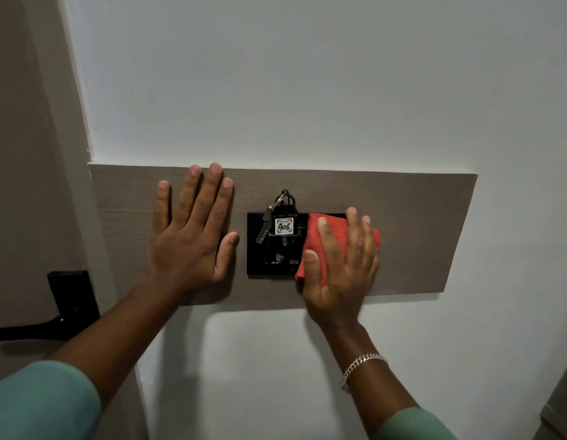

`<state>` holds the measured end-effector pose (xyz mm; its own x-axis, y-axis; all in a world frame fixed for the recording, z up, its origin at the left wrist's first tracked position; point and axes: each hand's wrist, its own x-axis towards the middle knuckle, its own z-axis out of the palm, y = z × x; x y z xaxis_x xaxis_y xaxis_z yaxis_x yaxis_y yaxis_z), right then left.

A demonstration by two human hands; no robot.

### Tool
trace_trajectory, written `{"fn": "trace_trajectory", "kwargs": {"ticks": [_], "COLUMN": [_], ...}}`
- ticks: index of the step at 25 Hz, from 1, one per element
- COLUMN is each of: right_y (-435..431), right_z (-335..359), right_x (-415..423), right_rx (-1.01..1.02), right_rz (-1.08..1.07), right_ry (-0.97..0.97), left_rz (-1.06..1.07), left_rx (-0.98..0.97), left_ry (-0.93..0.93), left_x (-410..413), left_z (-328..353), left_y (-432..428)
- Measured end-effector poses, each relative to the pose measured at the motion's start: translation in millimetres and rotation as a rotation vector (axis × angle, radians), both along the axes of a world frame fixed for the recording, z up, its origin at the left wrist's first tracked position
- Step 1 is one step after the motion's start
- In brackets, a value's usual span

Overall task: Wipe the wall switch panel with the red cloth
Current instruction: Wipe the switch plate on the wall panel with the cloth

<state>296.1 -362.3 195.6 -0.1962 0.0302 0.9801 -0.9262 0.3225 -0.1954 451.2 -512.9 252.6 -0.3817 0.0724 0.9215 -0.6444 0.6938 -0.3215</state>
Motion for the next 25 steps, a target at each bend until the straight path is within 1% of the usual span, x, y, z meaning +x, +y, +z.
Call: {"fn": "trace_trajectory", "kwargs": {"ticks": [3,4,7,10,11,12,15,16,17,19,20,21,22,24,25], "right_y": [-10,-15,-17,-1,2,1,-13,-19,-23,-21,-16,-9,-2,8,9], "right_z": [-11,-18,-36,-55,-59,-58,-43,-41,-42,-58,-67,-72,-73,-64,-55], "right_x": [13,23,27,6,4,5,33,43,51,57,52,44,37,35,38], "right_rx": [-0.211,-0.227,-0.110,0.023,0.022,-0.020,-0.273,-0.302,-0.273,-0.101,-0.027,0.006,-0.009,-0.138,-0.205], "right_rz": [0.058,0.063,0.073,0.019,0.032,0.067,0.211,0.235,0.252,0.247,0.229,0.210,0.198,0.214,0.236], "right_ry": [-0.297,-0.344,-0.287,-0.158,-0.151,-0.188,-0.468,-0.492,-0.471,-0.360,-0.305,-0.293,-0.333,-0.444,-0.447], "left_rz": [0.010,0.010,0.013,0.006,0.003,0.003,-0.009,-0.012,-0.014,-0.021,-0.023,-0.023,-0.022,-0.024,-0.026], "left_rx": [0.000,0.000,-0.009,-0.005,-0.004,-0.003,0.013,0.012,0.013,0.020,0.018,0.010,0.005,0.002,0.005], "left_ry": [0.002,0.001,-0.006,-0.004,-0.003,-0.002,-0.010,-0.010,-0.010,-0.014,-0.012,-0.010,-0.009,-0.006,-0.002], "left_x": [1,1,0,1,1,0,1,1,2,2,2,2,1,1,1], "left_z": [1,0,0,0,0,0,1,1,1,1,0,0,0,0,0], "left_y": [-2,-1,-1,-2,-1,-1,-1,-1,-1,-1,-2,-2,-2,-3,-3]}}
